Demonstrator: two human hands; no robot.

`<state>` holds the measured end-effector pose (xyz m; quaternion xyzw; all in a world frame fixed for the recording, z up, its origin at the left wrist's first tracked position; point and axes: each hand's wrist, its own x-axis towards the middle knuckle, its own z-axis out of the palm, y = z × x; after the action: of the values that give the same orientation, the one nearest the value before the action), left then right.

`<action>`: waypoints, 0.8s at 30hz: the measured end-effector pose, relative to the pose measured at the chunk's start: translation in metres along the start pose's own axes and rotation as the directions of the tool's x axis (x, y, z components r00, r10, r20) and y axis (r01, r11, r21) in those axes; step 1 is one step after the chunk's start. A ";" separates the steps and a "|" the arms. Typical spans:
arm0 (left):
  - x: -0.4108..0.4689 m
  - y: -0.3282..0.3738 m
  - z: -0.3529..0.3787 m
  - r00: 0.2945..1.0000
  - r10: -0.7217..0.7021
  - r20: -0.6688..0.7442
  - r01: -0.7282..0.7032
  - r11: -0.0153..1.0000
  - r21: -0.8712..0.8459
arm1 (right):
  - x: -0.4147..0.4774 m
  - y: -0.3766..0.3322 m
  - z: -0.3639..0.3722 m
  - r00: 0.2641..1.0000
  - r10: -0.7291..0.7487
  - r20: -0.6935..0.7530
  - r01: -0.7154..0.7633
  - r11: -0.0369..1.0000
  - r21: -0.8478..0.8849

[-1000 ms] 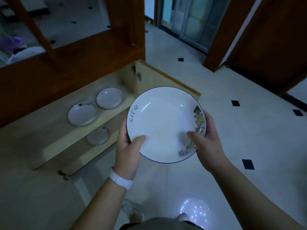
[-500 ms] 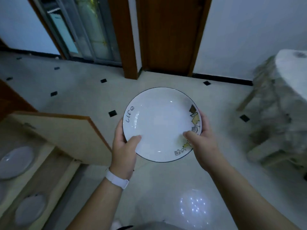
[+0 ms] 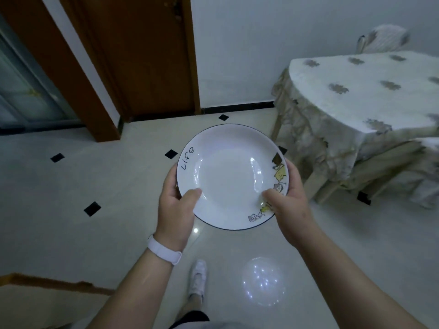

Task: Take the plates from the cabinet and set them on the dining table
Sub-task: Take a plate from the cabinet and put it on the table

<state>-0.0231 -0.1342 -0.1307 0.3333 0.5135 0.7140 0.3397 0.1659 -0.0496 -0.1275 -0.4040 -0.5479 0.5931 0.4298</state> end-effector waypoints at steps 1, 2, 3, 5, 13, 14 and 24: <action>0.014 -0.003 0.000 1.000 0.004 0.018 -0.004 1.000 -0.004 | 0.010 -0.001 0.004 1.000 0.001 -0.024 -0.001 1.000 -0.011; 0.029 -0.005 -0.001 0.999 0.007 0.035 -0.007 1.000 -0.011 | 0.022 -0.001 0.008 0.999 0.000 -0.046 -0.001 1.000 -0.020; 0.044 -0.007 -0.003 0.999 0.003 0.050 -0.002 1.000 -0.018 | 0.033 -0.002 0.014 0.998 0.002 -0.068 -0.004 1.000 -0.030; 0.078 -0.010 -0.008 0.997 -0.016 0.076 0.018 0.999 -0.028 | 0.058 -0.006 0.028 0.994 0.006 -0.113 -0.013 0.998 -0.058; 0.195 -0.023 -0.019 0.974 -0.070 0.214 0.091 0.992 -0.090 | 0.136 -0.020 0.070 0.968 -0.037 -0.246 0.010 0.994 -0.107; 0.206 -0.026 -0.015 0.969 -0.074 0.234 0.099 0.991 -0.095 | 0.142 -0.020 0.070 0.961 -0.041 -0.274 0.010 0.993 -0.116; 0.241 -0.061 0.084 0.837 -0.184 0.515 0.234 0.972 -0.032 | 0.138 -0.021 0.004 0.800 -0.045 -0.599 -0.028 0.993 -0.111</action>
<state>-0.0770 0.1224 -0.1373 0.4352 0.4050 0.5827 0.5540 0.1209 0.0815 -0.1078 -0.5925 -0.4187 0.4005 0.5597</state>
